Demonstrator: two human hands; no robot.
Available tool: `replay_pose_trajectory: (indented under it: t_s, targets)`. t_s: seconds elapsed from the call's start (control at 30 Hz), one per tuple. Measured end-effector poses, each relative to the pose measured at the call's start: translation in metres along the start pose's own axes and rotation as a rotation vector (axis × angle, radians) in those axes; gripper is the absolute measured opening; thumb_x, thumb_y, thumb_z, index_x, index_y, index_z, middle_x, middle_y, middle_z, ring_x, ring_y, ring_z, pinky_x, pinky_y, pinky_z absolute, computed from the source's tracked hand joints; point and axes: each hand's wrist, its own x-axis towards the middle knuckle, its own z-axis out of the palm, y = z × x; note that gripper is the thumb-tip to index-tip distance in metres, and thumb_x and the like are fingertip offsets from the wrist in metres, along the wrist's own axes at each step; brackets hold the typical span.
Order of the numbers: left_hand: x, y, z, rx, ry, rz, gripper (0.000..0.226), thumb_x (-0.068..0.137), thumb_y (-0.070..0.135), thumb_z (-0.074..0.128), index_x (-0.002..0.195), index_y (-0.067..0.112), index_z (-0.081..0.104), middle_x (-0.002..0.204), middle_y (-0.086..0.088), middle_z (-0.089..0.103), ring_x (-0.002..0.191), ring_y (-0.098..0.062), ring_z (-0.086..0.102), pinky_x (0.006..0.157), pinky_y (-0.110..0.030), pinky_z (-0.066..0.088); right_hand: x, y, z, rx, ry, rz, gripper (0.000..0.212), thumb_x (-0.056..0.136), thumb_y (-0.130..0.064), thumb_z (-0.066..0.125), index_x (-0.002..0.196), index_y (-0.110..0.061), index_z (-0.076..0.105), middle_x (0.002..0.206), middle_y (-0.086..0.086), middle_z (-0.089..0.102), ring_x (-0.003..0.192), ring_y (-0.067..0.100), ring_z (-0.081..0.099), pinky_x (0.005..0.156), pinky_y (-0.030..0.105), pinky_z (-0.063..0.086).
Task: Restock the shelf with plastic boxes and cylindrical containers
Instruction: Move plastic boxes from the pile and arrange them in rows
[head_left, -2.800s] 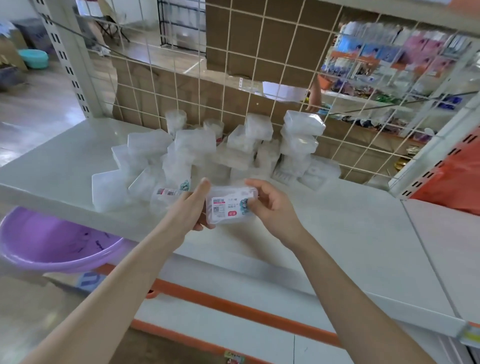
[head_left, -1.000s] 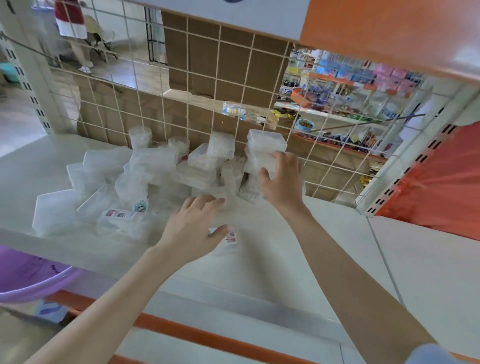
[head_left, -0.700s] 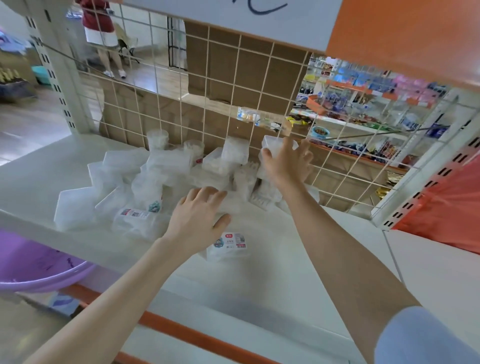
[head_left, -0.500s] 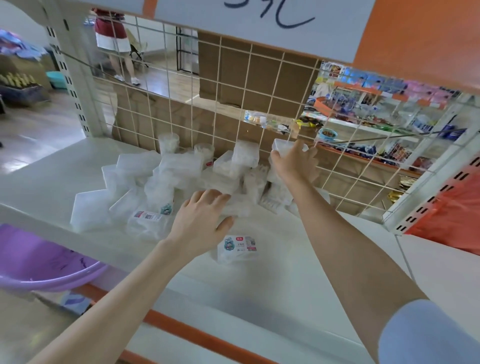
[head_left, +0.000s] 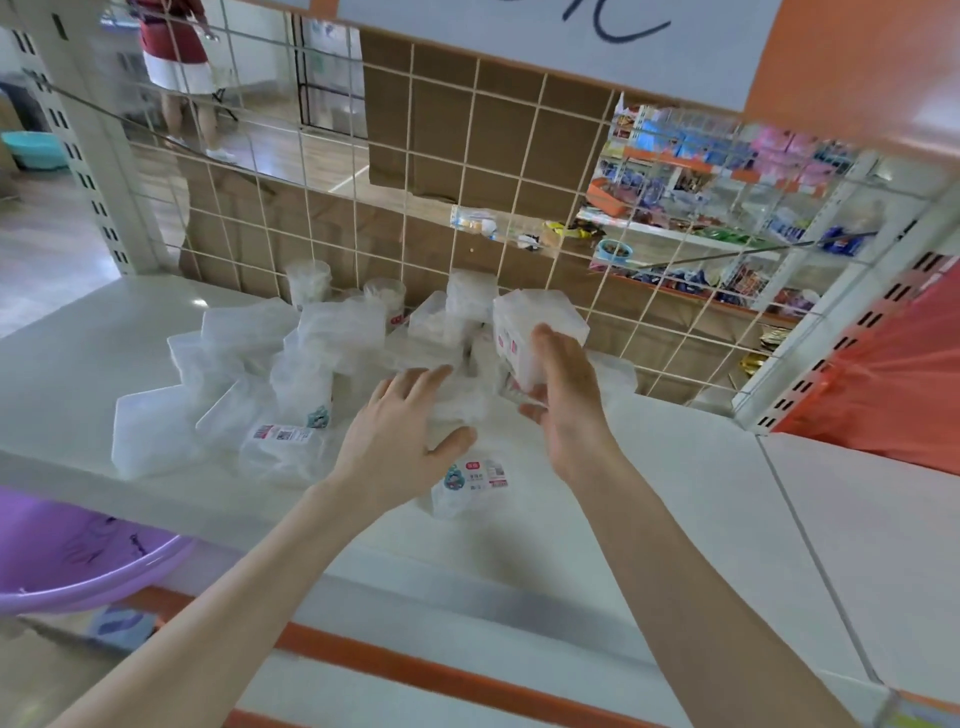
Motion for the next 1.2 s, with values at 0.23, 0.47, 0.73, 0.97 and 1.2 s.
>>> replay_pose_trajectory:
  t_s: [0.23,0.47,0.73,0.97,1.2]
  targets:
    - [-0.003,0.009,-0.002,-0.164,0.007,-0.014,0.086,0.073,0.042,0.069,0.143,0.018,0.027,0.138,-0.002,0.037,0.127,-0.023,0.035,0.089,-0.033,0.035,-0.023,0.030,-0.002,0.526,-0.207,0.435,0.049,0.089,-0.054,0.039,0.104,-0.013,0.062,0.100,0.018,0.064,0.083,0.034,0.060,0.072,0.036,0.049]
    - [-0.012,0.005,-0.001,-0.151,-0.002,-0.009,0.084,0.067,0.034,0.075,0.139,0.016,0.035,0.134,-0.001,0.041,0.122,-0.021,0.036,0.087,-0.025,0.030,-0.028,0.044,0.001,0.566,-0.276,0.500,0.055,0.087,-0.055,0.035,0.101,-0.010,0.064,0.092,0.019,0.067,0.090,0.039,0.058,0.074,0.038,0.049]
    - [-0.018,-0.002,-0.002,-0.105,0.026,0.002,0.081,0.064,0.031,0.078,0.135,0.016,0.042,0.125,-0.002,0.048,0.114,-0.023,0.043,0.082,-0.024,0.031,-0.029,0.047,0.009,0.478,-0.337,0.477,0.054,0.092,-0.053,0.029,0.100,-0.012,0.064,0.086,0.015,0.069,0.072,0.029,0.064,0.070,0.036,0.051]
    - [-0.017,-0.015,-0.008,-0.013,-0.108,0.043,0.076,0.068,0.035,0.075,0.136,0.018,0.043,0.130,0.002,0.049,0.117,-0.020,0.045,0.082,-0.023,0.032,-0.027,0.042,-0.015,-0.282,-0.127,-0.287,0.032,0.087,-0.011,0.059,0.115,-0.023,0.052,0.117,-0.009,0.052,0.101,0.001,0.052,0.075,0.009,0.042]
    - [-0.023,-0.007,0.001,-0.114,-0.205,0.114,0.075,0.068,0.028,0.076,0.136,0.018,0.045,0.135,0.004,0.048,0.120,-0.016,0.046,0.092,-0.020,0.031,-0.028,0.051,-0.029,-0.972,-0.464,-0.551,0.059,0.073,-0.011,0.072,0.128,-0.018,0.052,0.132,0.002,0.040,0.119,0.023,0.035,0.097,0.025,0.029]
